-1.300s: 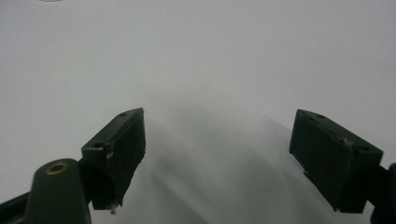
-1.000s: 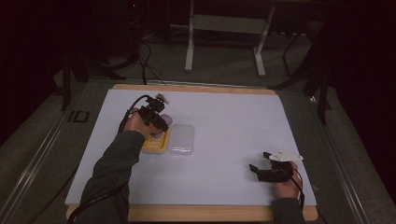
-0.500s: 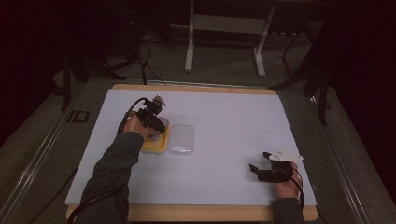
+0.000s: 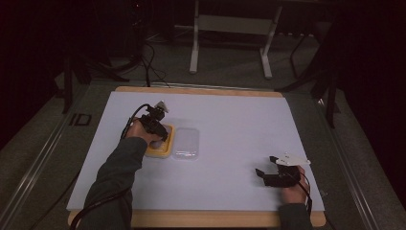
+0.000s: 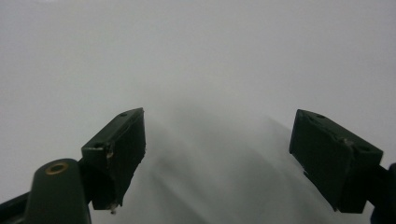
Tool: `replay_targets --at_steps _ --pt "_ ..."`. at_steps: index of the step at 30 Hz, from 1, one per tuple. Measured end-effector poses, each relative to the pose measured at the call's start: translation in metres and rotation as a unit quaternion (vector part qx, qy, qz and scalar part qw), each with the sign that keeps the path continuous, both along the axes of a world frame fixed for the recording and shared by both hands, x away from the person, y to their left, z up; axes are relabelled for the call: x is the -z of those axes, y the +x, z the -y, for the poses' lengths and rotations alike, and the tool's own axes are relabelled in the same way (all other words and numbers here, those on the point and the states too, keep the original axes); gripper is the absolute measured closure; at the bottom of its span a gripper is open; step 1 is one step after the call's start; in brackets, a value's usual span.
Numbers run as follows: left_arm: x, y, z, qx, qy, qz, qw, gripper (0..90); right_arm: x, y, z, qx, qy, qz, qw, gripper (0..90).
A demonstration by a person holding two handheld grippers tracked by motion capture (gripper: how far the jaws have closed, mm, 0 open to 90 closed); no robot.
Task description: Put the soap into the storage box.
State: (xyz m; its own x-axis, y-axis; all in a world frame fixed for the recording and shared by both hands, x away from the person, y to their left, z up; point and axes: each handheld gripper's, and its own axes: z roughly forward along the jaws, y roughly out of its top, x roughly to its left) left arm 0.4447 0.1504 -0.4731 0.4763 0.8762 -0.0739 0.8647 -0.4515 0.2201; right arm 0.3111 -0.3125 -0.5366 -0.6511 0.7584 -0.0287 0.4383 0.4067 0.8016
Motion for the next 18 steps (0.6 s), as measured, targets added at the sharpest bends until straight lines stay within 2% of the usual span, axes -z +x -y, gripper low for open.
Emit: replay_targets --at_steps 4,6,8,12,15,18 --pt "0.006 0.001 0.0 -0.001 0.003 -0.01 0.9999 49.6 0.0 0.0 0.0 0.0 0.0 0.0 1.0 18.2" --pt "0.01 0.002 -0.001 -0.005 -0.008 -0.025 0.9996 49.0 0.0 0.0 0.0 0.0 -0.001 0.0 1.0 18.2" --pt "0.011 0.003 -0.003 -0.01 -0.017 -0.034 0.9992 43.7 0.0 0.0 0.0 -0.001 -0.003 0.0 1.0 18.1" --pt "0.005 0.0 -0.004 -0.01 -0.02 -0.017 0.9996 31.9 0.0 0.0 -0.001 -0.001 -0.004 0.0 1.0 18.2" --pt "-0.001 -0.002 -0.006 -0.017 -0.021 -0.003 0.9996 29.9 0.0 0.0 -0.001 -0.001 -0.004 0.0 1.0 18.1" --pt "-0.006 -0.005 -0.007 -0.01 -0.017 0.012 0.9997 29.6 0.0 0.0 -0.001 -0.001 -0.005 0.0 1.0 18.2"
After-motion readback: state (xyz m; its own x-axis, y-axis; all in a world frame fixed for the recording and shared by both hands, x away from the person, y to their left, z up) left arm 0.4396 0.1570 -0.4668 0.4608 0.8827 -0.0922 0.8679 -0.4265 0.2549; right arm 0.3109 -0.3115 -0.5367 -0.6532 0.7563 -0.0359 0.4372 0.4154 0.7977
